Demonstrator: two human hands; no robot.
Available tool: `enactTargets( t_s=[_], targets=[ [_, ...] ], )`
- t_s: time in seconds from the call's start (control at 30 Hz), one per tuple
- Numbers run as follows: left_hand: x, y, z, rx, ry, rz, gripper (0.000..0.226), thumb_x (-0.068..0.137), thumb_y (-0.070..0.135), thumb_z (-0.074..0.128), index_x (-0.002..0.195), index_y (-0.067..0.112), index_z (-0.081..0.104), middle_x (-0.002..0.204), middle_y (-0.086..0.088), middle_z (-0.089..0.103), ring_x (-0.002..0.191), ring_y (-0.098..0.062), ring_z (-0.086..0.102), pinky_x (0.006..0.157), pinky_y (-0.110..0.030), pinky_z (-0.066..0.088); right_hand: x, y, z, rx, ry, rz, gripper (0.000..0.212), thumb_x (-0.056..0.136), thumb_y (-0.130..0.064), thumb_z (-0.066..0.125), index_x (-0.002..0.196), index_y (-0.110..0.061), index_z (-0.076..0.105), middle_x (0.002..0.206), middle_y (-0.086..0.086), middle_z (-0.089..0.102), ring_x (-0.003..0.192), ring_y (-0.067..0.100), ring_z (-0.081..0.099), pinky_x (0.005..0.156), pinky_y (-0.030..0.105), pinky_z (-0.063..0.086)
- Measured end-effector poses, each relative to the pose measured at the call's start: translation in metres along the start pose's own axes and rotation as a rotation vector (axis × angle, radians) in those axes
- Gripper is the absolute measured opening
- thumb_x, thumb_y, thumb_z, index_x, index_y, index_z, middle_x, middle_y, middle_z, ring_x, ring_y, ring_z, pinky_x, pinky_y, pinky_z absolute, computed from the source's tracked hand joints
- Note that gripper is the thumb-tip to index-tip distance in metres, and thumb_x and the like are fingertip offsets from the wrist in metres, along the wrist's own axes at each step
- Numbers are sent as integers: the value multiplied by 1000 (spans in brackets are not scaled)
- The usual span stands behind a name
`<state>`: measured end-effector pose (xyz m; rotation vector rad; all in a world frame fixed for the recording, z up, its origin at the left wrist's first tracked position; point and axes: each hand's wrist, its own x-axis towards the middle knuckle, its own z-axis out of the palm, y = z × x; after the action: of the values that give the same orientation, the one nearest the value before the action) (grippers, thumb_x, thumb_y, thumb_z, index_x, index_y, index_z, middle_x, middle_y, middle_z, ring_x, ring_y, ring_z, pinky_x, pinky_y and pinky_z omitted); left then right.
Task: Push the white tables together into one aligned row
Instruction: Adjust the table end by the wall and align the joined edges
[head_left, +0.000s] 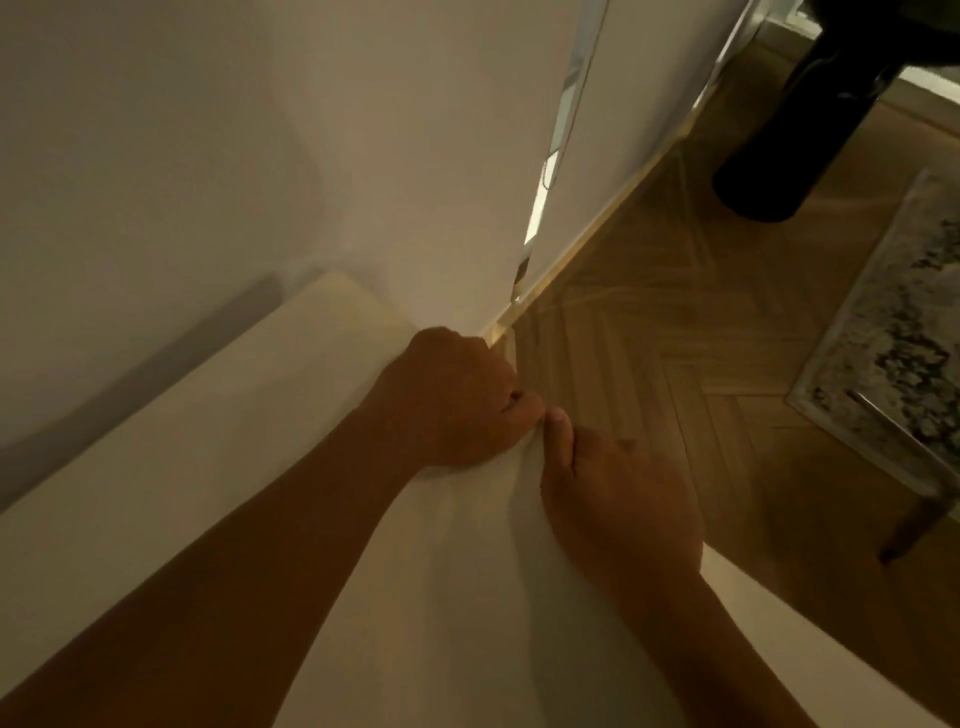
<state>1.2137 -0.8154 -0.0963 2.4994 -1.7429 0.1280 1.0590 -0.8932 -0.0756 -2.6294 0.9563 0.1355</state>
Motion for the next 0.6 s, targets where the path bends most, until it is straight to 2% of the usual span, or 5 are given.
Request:
enactTargets(
  t_s=[0.17,0.3,0.37,0.47,0.6],
  targets=[
    [-1,-20,-4,-46,-15,32,68,98,59,18,73,22,69,70,1,68,64,-18,58,73,-35,41,23,-20,-8,-1,-182,-40,50,105,-42,19,106,-20,64,95,0,66,87,18,64,72,29,43],
    [0,-60,-7,51,-71,-35,77,88,56,-3,72,21,64,81,0,71,71,-19,54,76,-33,31,45,-57,-6,27,-218,-203,33,104,-26,24,96,-9,50,87,8,56,90,30,63,72,38,47],
    [2,-64,-6,50,-100,-20,72,86,56,-7,71,23,56,84,1,69,73,-18,47,78,-32,29,46,-61,-3,41,-155,-213,32,105,-23,29,104,-7,57,96,10,63,94,30,64,76,40,50],
    [-1,-63,-6,36,-126,30,60,89,53,-2,70,26,48,89,0,69,81,-21,55,78,-33,28,40,-61,-1,50,-155,-156,34,106,-26,35,120,-12,62,115,9,66,102,28,65,89,41,53],
    [-1,-66,-4,79,-103,66,62,90,54,-3,76,27,52,94,1,69,89,-23,59,81,-35,32,45,-69,-2,90,-188,-2,29,104,-25,39,116,-12,62,113,8,65,103,29,64,90,41,52]
  ],
)
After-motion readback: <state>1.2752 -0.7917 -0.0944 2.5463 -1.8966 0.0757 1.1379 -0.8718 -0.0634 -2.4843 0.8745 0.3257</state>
